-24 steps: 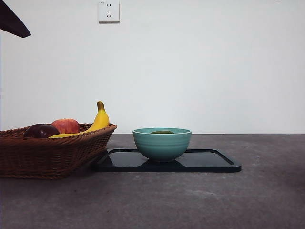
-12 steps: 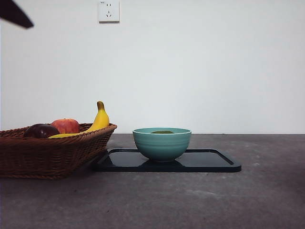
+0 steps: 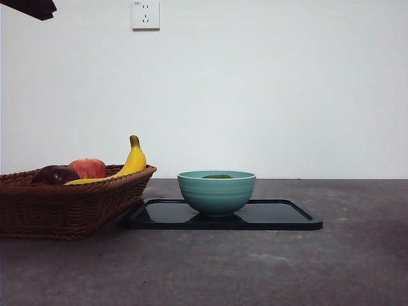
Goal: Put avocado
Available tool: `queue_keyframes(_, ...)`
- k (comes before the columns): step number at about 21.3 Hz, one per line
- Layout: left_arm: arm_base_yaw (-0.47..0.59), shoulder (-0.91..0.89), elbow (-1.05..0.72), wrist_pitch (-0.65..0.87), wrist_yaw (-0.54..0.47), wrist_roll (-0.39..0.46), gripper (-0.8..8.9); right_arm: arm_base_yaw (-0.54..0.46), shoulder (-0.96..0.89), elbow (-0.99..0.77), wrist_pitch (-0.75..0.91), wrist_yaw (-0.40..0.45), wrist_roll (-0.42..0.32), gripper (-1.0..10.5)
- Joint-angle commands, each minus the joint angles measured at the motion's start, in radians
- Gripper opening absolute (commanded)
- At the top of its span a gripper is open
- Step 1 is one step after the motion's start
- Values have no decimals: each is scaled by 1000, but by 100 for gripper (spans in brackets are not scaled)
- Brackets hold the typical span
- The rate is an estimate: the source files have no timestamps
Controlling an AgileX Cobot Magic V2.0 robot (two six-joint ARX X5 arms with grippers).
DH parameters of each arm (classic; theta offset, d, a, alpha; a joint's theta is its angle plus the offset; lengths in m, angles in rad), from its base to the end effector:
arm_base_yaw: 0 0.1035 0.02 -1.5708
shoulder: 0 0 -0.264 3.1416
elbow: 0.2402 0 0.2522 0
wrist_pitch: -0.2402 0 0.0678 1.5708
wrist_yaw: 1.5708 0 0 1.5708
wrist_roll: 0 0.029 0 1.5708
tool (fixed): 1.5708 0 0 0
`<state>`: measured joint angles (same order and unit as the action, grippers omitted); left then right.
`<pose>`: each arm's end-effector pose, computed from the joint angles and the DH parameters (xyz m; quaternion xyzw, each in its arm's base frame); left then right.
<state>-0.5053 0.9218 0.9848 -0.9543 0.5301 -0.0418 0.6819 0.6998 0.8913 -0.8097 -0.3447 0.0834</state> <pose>0.1324 -0.0900 0.3169 -0.0217 0.4402 -0.4374 0.7838 0.0906 0.0861 0.3239 -0.0164 0.3191 0.4549 0.8313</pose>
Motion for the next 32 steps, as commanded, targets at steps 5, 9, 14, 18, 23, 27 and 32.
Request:
queue_keyframes(5,-6,6,9,5,5,12,15,10,4,10,10,-2,6,8)
queue_keyframes(9,5,-18,9,26,-15,60,15,10,4,10,10,-2,6,7)
queue_keyframes(14,187,-188,-48,418,-94,198,15,10,4,10,10,-2,6,8)
queue_keyframes(18,377,-374,-227,782,-196,232,15,10,4,10,10,-2,6,7)
queue_keyframes(23,467,-542,-476,962,-354,233,15,10,4,10,10,-2,6,7)
queue_keyframes(27,478,-627,-623,1008,-358,233,15,10,4,10,10,-2,6,8)
queue_keyframes(32,479,-726,-782,1031,-358,232,15,10,4,10,10,-2,6,8)
